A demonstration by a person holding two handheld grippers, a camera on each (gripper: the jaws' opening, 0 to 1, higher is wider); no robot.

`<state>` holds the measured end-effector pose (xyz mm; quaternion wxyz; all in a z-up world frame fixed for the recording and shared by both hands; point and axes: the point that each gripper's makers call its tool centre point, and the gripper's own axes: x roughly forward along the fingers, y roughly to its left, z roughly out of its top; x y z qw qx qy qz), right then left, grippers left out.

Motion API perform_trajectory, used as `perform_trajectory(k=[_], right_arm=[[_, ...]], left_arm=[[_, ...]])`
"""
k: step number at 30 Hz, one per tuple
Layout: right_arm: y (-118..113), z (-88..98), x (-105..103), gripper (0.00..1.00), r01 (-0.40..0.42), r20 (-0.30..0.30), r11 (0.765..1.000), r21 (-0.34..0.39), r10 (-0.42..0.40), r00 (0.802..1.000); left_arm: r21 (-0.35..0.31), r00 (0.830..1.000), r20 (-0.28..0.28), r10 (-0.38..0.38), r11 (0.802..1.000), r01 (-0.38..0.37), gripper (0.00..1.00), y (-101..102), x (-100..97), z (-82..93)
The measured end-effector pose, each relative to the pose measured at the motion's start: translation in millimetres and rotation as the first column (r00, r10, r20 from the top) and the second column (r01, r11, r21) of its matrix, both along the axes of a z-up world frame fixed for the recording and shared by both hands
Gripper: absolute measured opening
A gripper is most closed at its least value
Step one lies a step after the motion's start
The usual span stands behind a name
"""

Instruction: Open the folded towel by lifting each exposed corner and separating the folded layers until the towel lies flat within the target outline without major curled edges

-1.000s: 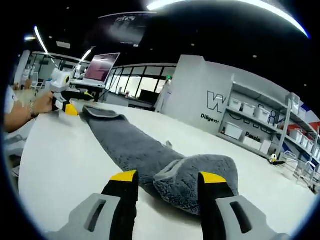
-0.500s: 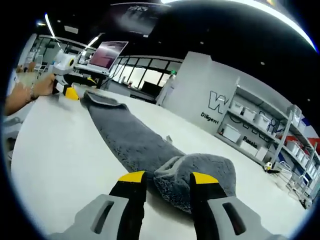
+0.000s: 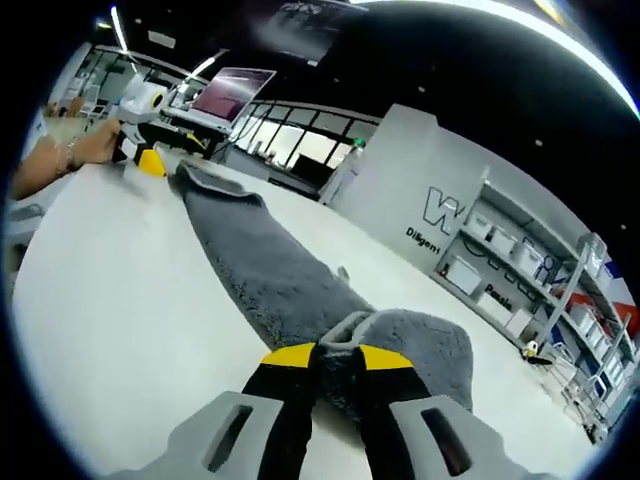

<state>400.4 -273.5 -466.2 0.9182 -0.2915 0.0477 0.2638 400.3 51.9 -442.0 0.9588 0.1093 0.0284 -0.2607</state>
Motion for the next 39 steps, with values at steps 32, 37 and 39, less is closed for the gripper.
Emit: perform_trajectory(k=[32,37,39], right_arm=[[-58,48.0,14,0.04,0.160,0.085,0.986,0.048,-0.164,0.983],[-79,59.8,18,0.04,0.238,0.113,0.969,0.071,-0.245,0.963],[-90,62.5,20,0.04,0.269,0.115,0.960,0.076,-0.276,0.954]], left_arm=[[0.001,1.000,-0.013,-0.009,1.000,0.009,0.98,0,0.3,-2.6],[0.001,1.000,-0.013,-0.010,1.000,0.010,0.98,-1,-0.9,-2.9],[0.001,1.000,-0.014,-0.011,1.000,0.011,0.98,-1,-0.9,-2.9]])
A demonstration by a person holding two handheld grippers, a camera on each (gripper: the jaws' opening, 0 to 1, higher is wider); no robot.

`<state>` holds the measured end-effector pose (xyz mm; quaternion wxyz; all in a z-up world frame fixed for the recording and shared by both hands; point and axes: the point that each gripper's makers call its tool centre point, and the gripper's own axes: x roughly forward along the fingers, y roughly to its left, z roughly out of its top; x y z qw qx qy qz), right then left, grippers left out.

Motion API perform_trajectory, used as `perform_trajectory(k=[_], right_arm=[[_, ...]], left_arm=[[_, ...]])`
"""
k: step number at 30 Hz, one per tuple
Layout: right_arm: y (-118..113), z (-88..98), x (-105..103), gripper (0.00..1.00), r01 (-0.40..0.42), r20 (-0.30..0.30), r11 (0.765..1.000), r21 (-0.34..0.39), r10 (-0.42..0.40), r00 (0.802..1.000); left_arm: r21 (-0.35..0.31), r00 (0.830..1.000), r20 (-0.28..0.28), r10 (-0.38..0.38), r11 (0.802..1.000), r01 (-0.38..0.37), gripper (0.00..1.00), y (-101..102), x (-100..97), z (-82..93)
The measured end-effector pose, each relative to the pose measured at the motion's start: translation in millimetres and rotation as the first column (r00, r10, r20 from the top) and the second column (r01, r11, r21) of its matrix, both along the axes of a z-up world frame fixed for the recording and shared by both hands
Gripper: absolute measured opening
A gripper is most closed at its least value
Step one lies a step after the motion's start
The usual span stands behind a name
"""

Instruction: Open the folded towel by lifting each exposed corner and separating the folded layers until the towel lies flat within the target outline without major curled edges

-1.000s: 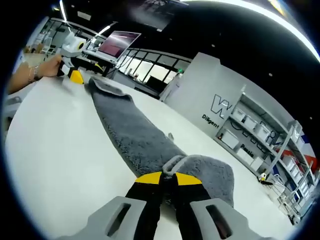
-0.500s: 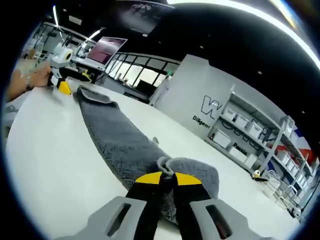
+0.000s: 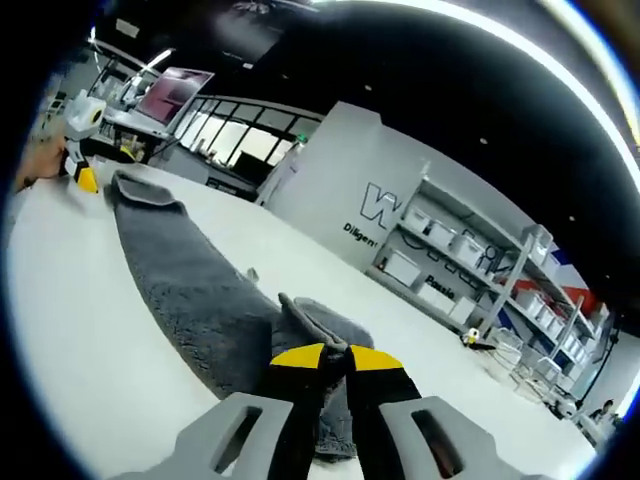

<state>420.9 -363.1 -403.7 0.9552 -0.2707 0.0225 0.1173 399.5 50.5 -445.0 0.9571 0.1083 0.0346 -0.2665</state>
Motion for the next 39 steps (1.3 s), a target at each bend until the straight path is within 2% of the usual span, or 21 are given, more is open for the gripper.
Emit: perform_trajectory(k=[10,18,29,39], right_arm=[[-46,12.8,1,0.04,0.126,0.024,0.992,0.027,-0.126,0.992],[-85,6.5,6,0.04,0.221,-0.007,0.974,0.043,-0.221,0.975],[-125,-9.2,6,0.04,0.300,-0.050,0.952,0.060,-0.297,0.953],[-151,-15.6,12,0.04,0.358,-0.042,0.931,0.072,-0.356,0.934]], left_arm=[[-0.003,1.000,-0.003,-0.002,1.000,0.002,0.97,0,1.0,-0.3],[-0.003,1.000,-0.005,0.000,1.000,0.000,0.97,0,-0.2,-0.9],[-0.002,1.000,-0.007,0.001,1.000,-0.001,0.97,1,0.3,-1.6],[-0.001,1.000,-0.009,0.002,1.000,-0.002,0.97,0,-0.8,-2.5]])
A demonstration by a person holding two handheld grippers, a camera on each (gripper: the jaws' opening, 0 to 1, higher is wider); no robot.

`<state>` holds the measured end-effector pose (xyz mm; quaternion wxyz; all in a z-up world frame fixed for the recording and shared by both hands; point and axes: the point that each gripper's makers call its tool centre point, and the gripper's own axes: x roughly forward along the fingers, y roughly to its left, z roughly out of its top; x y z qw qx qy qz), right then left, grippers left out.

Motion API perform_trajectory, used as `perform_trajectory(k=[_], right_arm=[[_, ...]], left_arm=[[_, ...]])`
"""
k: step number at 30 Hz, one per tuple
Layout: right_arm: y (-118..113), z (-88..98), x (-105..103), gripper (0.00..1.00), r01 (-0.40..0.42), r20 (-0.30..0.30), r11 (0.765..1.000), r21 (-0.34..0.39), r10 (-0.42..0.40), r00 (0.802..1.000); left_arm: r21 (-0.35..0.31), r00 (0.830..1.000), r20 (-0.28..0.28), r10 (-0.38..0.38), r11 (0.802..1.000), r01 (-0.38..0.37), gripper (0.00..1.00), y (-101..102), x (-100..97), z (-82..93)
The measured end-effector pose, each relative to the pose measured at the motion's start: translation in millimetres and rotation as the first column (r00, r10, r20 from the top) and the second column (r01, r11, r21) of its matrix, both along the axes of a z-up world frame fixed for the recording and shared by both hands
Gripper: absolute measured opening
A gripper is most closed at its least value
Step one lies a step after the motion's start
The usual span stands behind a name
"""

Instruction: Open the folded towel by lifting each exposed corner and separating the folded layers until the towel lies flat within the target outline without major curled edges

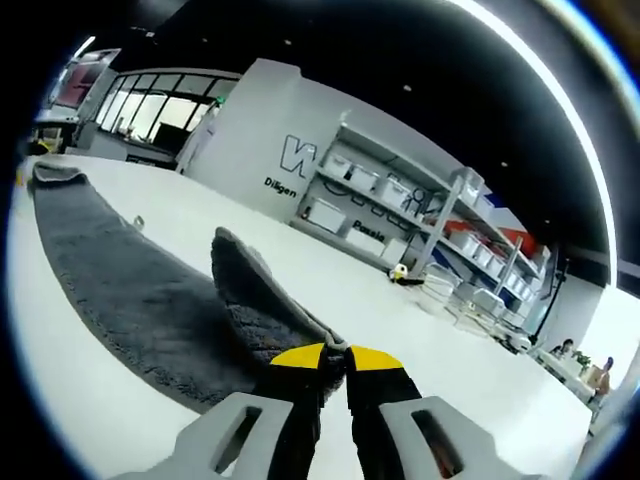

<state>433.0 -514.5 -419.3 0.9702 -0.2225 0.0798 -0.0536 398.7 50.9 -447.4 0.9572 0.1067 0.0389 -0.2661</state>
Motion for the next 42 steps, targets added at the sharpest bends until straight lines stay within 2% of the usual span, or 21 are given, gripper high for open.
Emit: perform_trajectory(k=[5,17,35,42], right_arm=[[-8,-6.5,0,0.04,0.016,0.017,1.000,0.017,-0.016,1.000],[-17,-21.2,0,0.04,0.048,-0.020,0.998,0.034,-0.048,0.999],[-29,-36.9,2,0.04,0.090,-0.092,0.995,0.034,-0.087,0.992],[-31,-48.4,-1,0.04,0.110,-0.145,0.993,0.030,-0.105,0.984]], left_arm=[[0.000,1.000,-0.001,-0.001,1.000,0.001,0.97,0,-0.1,-0.2],[-0.001,1.000,0.003,0.000,1.000,0.000,0.97,0,0.4,0.5],[-0.003,1.000,0.007,-0.003,1.000,0.003,0.97,0,-0.2,1.5],[-0.004,1.000,0.007,-0.004,1.000,0.004,0.97,-1,-1.6,1.5]])
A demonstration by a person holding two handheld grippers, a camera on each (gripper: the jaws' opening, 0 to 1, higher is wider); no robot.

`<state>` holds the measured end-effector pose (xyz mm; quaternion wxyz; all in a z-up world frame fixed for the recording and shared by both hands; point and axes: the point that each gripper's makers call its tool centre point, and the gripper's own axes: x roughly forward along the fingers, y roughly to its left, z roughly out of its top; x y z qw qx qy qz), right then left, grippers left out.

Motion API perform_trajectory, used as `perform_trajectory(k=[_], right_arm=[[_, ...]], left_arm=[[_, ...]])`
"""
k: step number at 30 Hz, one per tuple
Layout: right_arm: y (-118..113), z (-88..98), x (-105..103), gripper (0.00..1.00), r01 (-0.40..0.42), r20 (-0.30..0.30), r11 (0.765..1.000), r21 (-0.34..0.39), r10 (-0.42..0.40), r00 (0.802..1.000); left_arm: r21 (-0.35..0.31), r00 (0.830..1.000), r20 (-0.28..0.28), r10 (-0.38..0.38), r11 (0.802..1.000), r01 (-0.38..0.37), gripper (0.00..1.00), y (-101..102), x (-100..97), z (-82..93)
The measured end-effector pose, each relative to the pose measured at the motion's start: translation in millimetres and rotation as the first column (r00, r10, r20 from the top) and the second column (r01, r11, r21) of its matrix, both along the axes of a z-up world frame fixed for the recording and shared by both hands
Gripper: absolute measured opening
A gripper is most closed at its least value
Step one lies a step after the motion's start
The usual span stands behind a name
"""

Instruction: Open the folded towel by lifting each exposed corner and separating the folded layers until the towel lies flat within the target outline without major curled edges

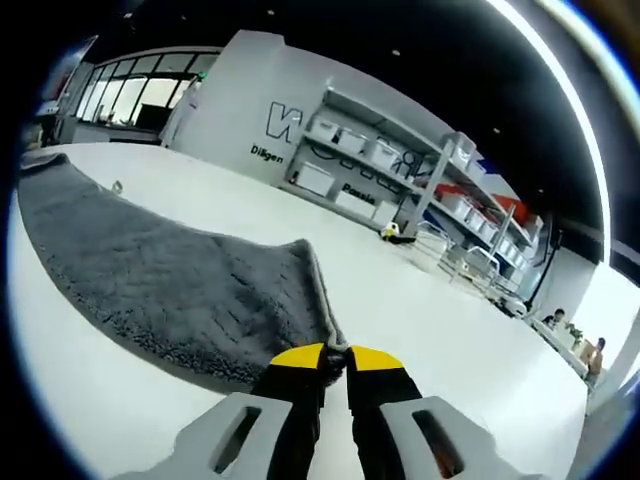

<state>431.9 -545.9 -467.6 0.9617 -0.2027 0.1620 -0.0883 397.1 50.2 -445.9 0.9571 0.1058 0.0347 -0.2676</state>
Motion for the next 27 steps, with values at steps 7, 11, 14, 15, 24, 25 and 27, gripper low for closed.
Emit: perform_trajectory(k=[7,11,14,15,24,25,27], right_arm=[[-5,-6.8,3,0.05,0.011,-0.036,1.000,-0.003,-0.011,0.999],[-8,-13.0,3,0.05,0.023,-0.069,1.000,-0.009,-0.024,0.997],[-9,-15.4,3,0.05,0.024,-0.080,1.000,-0.013,-0.025,0.996],[-8,-16.0,2,0.05,0.023,-0.083,1.000,-0.015,-0.025,0.996],[-10,-15.1,-2,0.13,0.042,-0.085,0.999,-0.023,-0.044,0.995],[-12,-13.7,-2,0.16,0.053,-0.080,0.998,-0.029,-0.055,0.995],[-14,-11.5,-4,0.21,0.064,-0.073,0.998,-0.025,-0.066,0.995]], left_arm=[[-0.001,1.000,0.000,-0.001,1.000,0.001,0.96,0,0.8,0.7],[-0.005,1.000,0.002,-0.001,1.000,0.001,0.96,1,1.4,1.5],[-0.008,1.000,0.004,0.000,1.000,0.000,0.96,2,1.4,2.2],[-0.009,1.000,0.004,0.001,1.000,-0.001,0.96,2,1.5,2.5],[-0.013,1.000,0.005,0.003,1.000,-0.003,0.96,4,3.5,3.3],[-0.013,1.000,0.005,0.004,1.000,-0.003,0.96,4,3.5,3.3],[-0.013,1.000,0.005,0.004,1.000,-0.004,0.96,4,3.5,3.2]])
